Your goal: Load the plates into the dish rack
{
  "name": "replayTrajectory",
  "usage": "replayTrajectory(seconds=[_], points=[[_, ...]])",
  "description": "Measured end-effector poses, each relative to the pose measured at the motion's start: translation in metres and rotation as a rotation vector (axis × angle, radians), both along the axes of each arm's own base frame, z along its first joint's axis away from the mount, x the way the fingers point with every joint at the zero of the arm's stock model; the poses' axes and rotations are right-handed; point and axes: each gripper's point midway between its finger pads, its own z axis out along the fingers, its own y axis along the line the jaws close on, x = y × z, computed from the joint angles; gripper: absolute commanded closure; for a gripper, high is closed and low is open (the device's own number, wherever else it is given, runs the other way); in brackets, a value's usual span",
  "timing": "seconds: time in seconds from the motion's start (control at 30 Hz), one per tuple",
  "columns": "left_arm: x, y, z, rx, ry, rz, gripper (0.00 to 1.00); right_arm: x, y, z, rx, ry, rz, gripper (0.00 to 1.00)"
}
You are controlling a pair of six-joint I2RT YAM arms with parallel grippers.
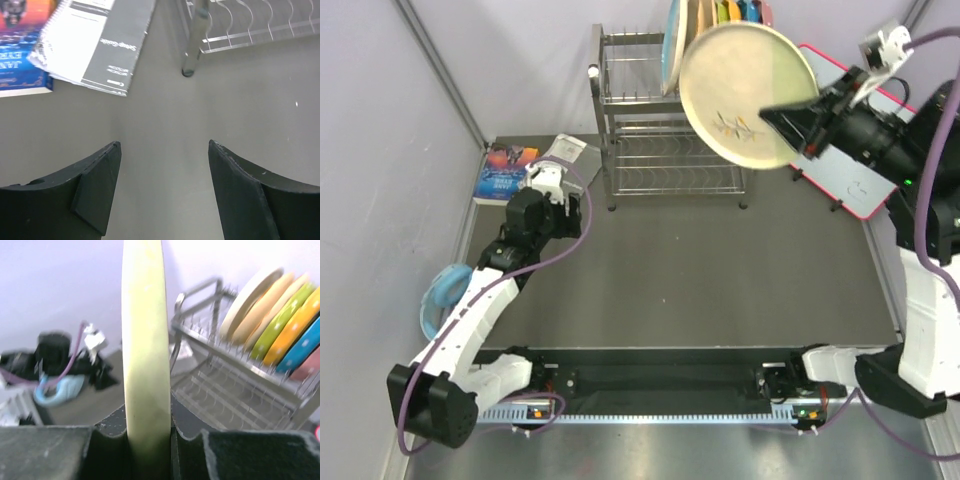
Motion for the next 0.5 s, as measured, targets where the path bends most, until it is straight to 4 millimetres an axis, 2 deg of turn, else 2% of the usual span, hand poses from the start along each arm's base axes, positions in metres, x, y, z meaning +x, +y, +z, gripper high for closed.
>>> replayTrajectory(seconds=[0.07, 0.2, 0.3, 0.4, 0.5], points=[[-0.001, 0.007, 0.006, -0.018, -0.018, 0.030, 0.24, 0.014, 0.010, 0.016, 0.041, -0.036, -0.032, 1.00], [0.003, 0.024, 0.011, -0.036, -0.028, 0.099, 0.25, 0.053, 0.046, 0.042, 0.069, -0.091, -0.107, 1.00], [0.007, 0.033, 0.020, -0.055, -0.042, 0.136, 0.26, 0.083, 0.089, 0.055, 0.076, -0.185, -0.231, 1.00], [0.010, 0.037, 0.028, -0.085, -0.056, 0.155, 0.26, 0.102, 0.126, 0.045, 0.036, -0.273, -0.378, 1.00], [0.010, 0.040, 0.028, -0.116, -0.050, 0.167, 0.27, 0.119, 0.152, 0.041, 0.019, -0.340, -0.541, 1.00]])
